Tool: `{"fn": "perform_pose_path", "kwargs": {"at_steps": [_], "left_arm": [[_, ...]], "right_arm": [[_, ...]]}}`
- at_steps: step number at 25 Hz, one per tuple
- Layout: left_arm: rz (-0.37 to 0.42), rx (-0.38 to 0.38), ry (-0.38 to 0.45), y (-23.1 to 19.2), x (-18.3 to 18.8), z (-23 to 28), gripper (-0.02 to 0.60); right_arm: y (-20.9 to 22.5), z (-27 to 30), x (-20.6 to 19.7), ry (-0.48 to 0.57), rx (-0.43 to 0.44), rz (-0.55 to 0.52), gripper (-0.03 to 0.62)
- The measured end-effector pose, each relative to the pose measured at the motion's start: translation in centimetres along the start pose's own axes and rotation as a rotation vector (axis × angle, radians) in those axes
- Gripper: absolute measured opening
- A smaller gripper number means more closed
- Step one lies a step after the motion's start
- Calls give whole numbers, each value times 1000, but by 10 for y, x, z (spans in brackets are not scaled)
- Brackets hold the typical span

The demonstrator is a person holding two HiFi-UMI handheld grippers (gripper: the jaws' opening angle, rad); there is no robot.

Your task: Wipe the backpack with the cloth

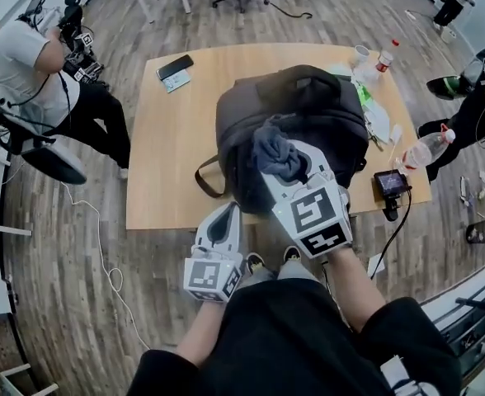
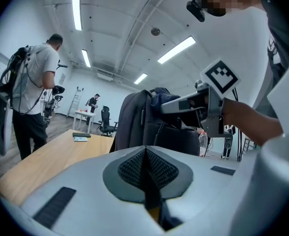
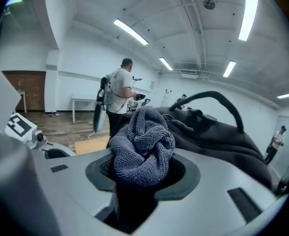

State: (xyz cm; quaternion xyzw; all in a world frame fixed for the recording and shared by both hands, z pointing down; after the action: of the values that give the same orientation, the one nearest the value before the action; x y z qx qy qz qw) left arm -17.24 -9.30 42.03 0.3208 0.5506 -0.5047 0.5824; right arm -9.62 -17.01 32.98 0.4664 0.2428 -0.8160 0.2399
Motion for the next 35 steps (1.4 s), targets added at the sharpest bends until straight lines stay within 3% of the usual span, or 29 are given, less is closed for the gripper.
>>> {"fn": "perform_pose_path", "kwargs": {"at_steps": [4, 8, 12, 19, 23, 28, 33, 35], "left_arm": [[-10, 8, -2, -3, -5, -4, 18], [-17, 6, -9, -5, -7, -2, 17], [-22, -6, -22, -2, -9, 2, 18], [-10, -18, -12, 2, -4, 8, 18], [0, -13, -10, -2, -3, 9, 18], [-2, -15, -23, -8, -7, 11, 17], [-12, -2, -24, -14, -5, 13, 18], [-19, 4, -23, -18, -6, 12, 18]], "right_arm": [[-29, 17, 10, -15, -4, -117, 175], [-44, 17, -10, -72, 70, -113, 173], [-48, 16, -14, -104, 53, -184, 173], [-33, 8, -19, -109, 35, -145, 173], [15, -12, -35, -221, -172, -231, 173], [77, -67, -56, -254, -340, -190, 173], [78, -100, -74, -268, -411, -194, 173], [71, -105, -91, -271, -411, -142, 173]]}}
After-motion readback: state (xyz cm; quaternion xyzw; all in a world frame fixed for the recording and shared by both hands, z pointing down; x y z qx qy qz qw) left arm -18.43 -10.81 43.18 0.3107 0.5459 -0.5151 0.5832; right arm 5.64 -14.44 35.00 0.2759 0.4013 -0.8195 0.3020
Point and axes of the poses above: the fingertips, and each gripper's own axes: z forward along the fingers, y to its right, x out of its top, the point moved 1 cm from there along -z, backward along the fingers, and after that the axes turned 11 degrees about x, right-handed, at the moved point
